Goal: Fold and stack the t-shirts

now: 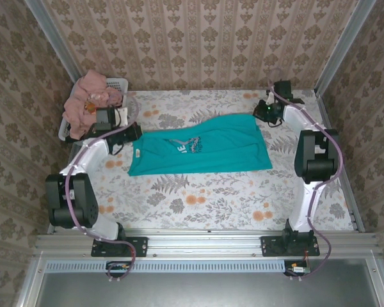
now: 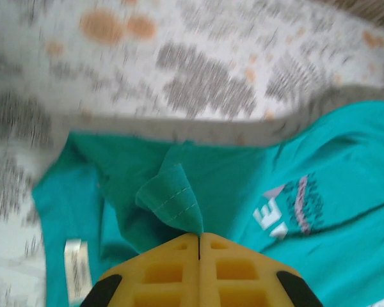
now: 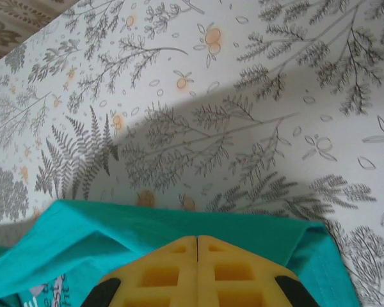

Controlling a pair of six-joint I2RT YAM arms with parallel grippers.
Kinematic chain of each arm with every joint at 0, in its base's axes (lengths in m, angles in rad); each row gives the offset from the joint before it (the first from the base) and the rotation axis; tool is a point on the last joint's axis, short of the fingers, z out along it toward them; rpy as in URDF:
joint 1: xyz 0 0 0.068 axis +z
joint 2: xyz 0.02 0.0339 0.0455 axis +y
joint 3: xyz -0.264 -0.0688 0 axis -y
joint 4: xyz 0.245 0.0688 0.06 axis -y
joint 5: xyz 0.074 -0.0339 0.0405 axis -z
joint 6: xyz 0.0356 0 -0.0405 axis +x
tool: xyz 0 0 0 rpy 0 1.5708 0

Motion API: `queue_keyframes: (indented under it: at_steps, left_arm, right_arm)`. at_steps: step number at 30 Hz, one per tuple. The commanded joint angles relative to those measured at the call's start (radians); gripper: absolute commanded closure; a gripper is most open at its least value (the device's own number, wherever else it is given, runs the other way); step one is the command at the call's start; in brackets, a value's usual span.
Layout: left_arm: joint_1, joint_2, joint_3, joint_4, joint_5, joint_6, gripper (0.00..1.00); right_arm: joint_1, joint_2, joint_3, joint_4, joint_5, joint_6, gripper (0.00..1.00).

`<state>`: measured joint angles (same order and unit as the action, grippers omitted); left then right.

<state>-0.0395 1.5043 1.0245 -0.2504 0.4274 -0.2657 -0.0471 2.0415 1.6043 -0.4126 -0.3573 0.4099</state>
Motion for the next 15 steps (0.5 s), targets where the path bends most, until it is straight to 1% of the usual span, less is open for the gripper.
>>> queue_keyframes:
  at_steps: [1, 4, 7, 11, 15]
  left_arm:
    - [0.03, -0.064, -0.093, -0.002, -0.04, -0.031, 1.0]
    - [0.066, -0.078, -0.157, 0.009, -0.047, -0.047, 1.0]
    - [0.084, -0.065, -0.154, -0.005, -0.027, -0.041, 1.0]
    - [0.084, -0.061, -0.158, -0.005, -0.035, -0.036, 1.0]
    - [0.096, -0.079, -0.195, 0.009, -0.055, -0.043, 1.0]
  right_arm:
    - [-0.052, -0.045, -0.083, 0.1, -0.063, -0.015, 1.0]
    - [-0.096, -0.053, -0.121, 0.121, -0.082, 0.005, 1.0]
    - [-0.126, -0.063, -0.148, 0.151, -0.125, 0.015, 1.0]
    - [-0.13, -0.082, -0.166, 0.126, -0.111, -0.005, 1.0]
    - [-0.126, -0.11, -0.231, 0.114, -0.094, -0.007, 1.0]
